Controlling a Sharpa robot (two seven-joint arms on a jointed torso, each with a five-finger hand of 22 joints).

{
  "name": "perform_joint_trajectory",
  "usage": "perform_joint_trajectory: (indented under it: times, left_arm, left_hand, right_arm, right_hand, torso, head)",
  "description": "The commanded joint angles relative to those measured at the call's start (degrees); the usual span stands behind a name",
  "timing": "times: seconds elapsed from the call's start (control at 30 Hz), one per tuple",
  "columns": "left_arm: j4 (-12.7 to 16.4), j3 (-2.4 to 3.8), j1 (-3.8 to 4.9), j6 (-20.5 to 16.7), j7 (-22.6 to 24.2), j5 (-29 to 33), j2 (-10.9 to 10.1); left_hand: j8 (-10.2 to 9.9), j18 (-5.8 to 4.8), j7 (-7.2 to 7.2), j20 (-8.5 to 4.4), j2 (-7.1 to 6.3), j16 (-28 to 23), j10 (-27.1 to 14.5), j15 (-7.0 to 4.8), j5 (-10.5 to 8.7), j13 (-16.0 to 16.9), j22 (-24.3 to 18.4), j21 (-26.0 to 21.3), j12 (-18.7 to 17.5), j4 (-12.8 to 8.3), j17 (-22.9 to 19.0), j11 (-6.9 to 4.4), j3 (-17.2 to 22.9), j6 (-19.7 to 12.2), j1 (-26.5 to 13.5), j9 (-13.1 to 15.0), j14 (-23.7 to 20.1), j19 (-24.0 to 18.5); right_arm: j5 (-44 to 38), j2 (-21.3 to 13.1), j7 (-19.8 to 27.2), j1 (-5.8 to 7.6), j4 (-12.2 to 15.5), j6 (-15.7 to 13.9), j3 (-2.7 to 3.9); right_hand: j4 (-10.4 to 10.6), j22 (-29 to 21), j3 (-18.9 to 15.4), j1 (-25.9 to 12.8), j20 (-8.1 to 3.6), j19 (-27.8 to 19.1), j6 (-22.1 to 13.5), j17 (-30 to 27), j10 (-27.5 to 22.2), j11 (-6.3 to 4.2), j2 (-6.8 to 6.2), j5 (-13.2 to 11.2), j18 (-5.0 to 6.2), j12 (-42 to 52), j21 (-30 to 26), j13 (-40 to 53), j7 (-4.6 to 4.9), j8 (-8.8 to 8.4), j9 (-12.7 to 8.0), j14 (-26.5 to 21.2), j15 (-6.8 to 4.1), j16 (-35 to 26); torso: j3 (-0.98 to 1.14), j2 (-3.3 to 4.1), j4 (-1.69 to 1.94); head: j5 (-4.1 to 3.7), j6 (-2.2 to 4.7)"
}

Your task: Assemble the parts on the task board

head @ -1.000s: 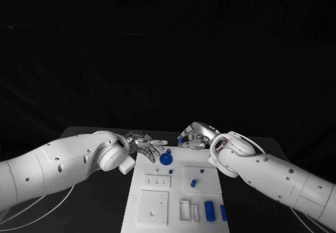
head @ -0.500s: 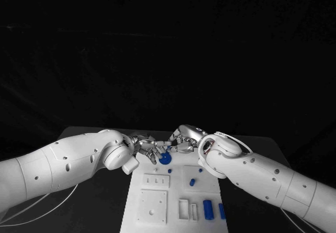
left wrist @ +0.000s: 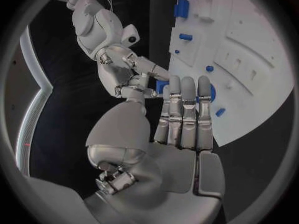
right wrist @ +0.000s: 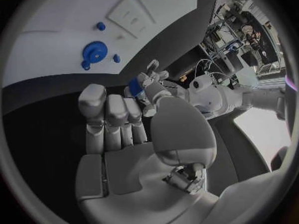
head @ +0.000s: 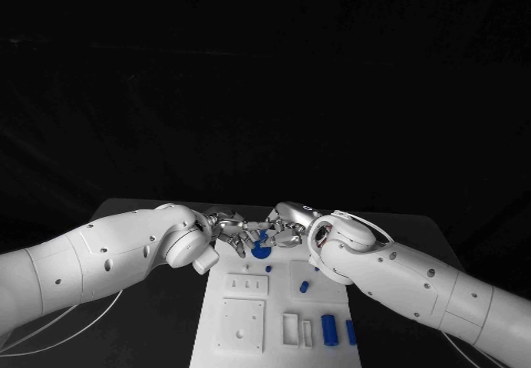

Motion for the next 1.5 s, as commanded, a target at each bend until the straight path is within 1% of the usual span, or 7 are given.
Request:
perform_joint_trajectory:
  times: [0.03, 0.3, 0.33, 0.6, 0.67, 1.0, 1.5]
  left_arm:
    - [0.23, 0.03, 0.03, -0.67, 0.05, -1.63, 0.13]
    - [0.32, 0.03, 0.02, 0.54, -1.50, -4.57, 0.13]
    - [0.34, 0.03, 0.02, 0.78, -1.78, -5.17, 0.14]
    - [0.49, 0.03, 0.01, 1.48, -3.34, -8.18, 0.12]
    - [0.48, 0.03, 0.01, 1.50, -3.58, -8.35, 0.14]
    - [0.47, 0.04, 0.01, 1.59, -4.14, -8.64, 0.22]
    - [0.60, 0.06, 0.01, 1.61, -4.13, -8.09, 0.13]
  left_hand:
    - [0.12, -0.87, 0.07, 0.11, 0.22, 0.22, -0.35, 0.02, 0.15, -0.02, 0.11, 0.17, 0.30, -0.12, -0.09, 0.14, -0.41, -0.34, -0.01, 0.08, -0.52, -0.38]
    - [-0.08, -0.87, -0.02, 0.04, 0.46, 0.46, -0.16, -0.07, -0.26, -0.04, 0.18, 0.32, 0.41, -0.63, -0.24, 0.04, -0.44, 0.02, 0.31, 0.15, -0.38, -0.35]
    - [-0.63, -0.87, -0.04, 0.03, 0.92, 0.67, -0.14, -0.07, -0.32, -0.14, 0.28, 0.52, 0.38, -1.39, -0.47, 0.04, -0.93, 0.29, 0.20, 0.15, -0.48, -0.49]
    - [-0.74, -0.87, -0.02, 0.02, 1.36, 0.83, -0.15, -0.08, 0.07, -0.11, 0.29, 0.57, 0.43, -2.31, -0.52, 0.03, -1.04, 0.27, 0.90, 0.31, -0.53, -0.53]
    - [-1.05, -0.87, 0.06, 0.04, 1.67, 0.83, -0.21, -0.05, 0.62, -0.12, 0.25, 0.54, 0.41, -2.89, -0.61, 0.08, -1.29, 0.21, 1.12, 0.09, -0.53, -0.58]
    - [-1.26, -0.87, 0.00, -0.03, 2.63, 0.97, -0.12, -0.11, 0.72, -0.12, 0.24, 0.64, 0.41, -4.15, -0.76, -0.01, -2.04, 0.41, 1.40, -0.08, -0.56, -0.47]
    - [-1.69, -0.87, -0.08, -0.17, 3.62, 1.01, 0.23, -0.26, 1.26, -0.16, 0.33, 0.92, 0.38, -4.78, -0.87, -0.15, -2.21, 0.60, 1.77, -0.54, -0.18, -0.26]
  right_arm:
    - [-0.93, 0.15, -0.25, 0.01, 0.01, 1.49, -0.07]
    - [-0.97, 0.30, -0.29, 0.01, 0.06, 1.31, -0.14]
    - [-0.98, 0.31, -0.28, 0.01, 0.06, 1.30, -0.14]
    - [-0.98, 0.46, -0.25, 0.01, 0.01, 1.48, -0.15]
    - [-0.98, 0.50, -0.24, 0.01, -0.01, 1.55, -0.15]
    - [-0.98, 0.81, -0.23, 0.01, -0.15, 2.07, -0.15]
    - [-1.20, 1.12, -0.44, 0.00, -0.49, 3.12, -0.54]
  right_hand:
    - [0.33, 5.77, 0.11, 0.00, -0.30, 3.22, -0.20, 0.05, -0.34, 0.06, -0.27, 0.17, -0.08, -0.26, -0.29, -0.07, 0.03, 0.22, 0.05, 0.15, -0.38, -0.32]
    - [0.40, 5.76, 0.09, -0.07, -0.31, 3.23, -0.15, 0.02, -0.35, 0.04, -0.18, 0.40, -0.07, -0.25, -0.35, -0.09, 0.01, 0.22, 0.05, 0.14, -0.39, -0.40]
    - [0.40, 5.76, 0.09, -0.07, -0.31, 3.23, -0.15, 0.02, -0.35, 0.04, -0.18, 0.40, -0.07, -0.25, -0.35, -0.09, 0.01, 0.22, 0.05, 0.14, -0.39, -0.40]
    - [0.43, 5.78, 0.05, -0.12, -0.32, 3.25, -0.14, 0.06, -0.35, 0.01, -0.21, 0.52, -0.06, -0.22, -0.33, -0.09, 0.00, 0.21, 0.05, 0.16, -0.40, -0.41]
    - [0.43, 5.78, 0.05, -0.12, -0.32, 3.25, -0.14, 0.06, -0.35, 0.01, -0.21, 0.52, -0.06, -0.22, -0.33, -0.09, 0.00, 0.21, 0.05, 0.16, -0.40, -0.41]
    - [0.43, 5.78, 0.05, -0.12, -0.32, 3.25, -0.14, 0.06, -0.35, 0.01, -0.21, 0.52, -0.06, -0.22, -0.33, -0.09, 0.00, 0.21, 0.05, 0.16, -0.40, -0.41]
    - [0.49, 5.78, 0.00, -0.10, -0.31, 3.27, -0.16, 0.10, -0.42, 0.01, -0.18, 0.64, -0.04, -0.25, -0.40, -0.14, 0.00, 0.21, 0.05, 0.18, -0.40, -0.43]
  torso:
    - [-0.01, 0.03, 0.02]
    - [0.06, 0.07, -0.07]
    - [0.05, 0.06, -0.07]
    - [0.07, 0.08, -0.04]
    - [0.07, 0.09, -0.04]
    - [0.02, 0.09, -0.01]
    - [0.02, 0.08, 0.01]
  head:
    - [0.04, -0.13]
    - [-0.02, -0.19]
    - [-0.03, -0.18]
    - [-0.16, -0.26]
    - [-0.16, -0.28]
    - [-0.27, -0.46]
    - [-0.27, -0.74]
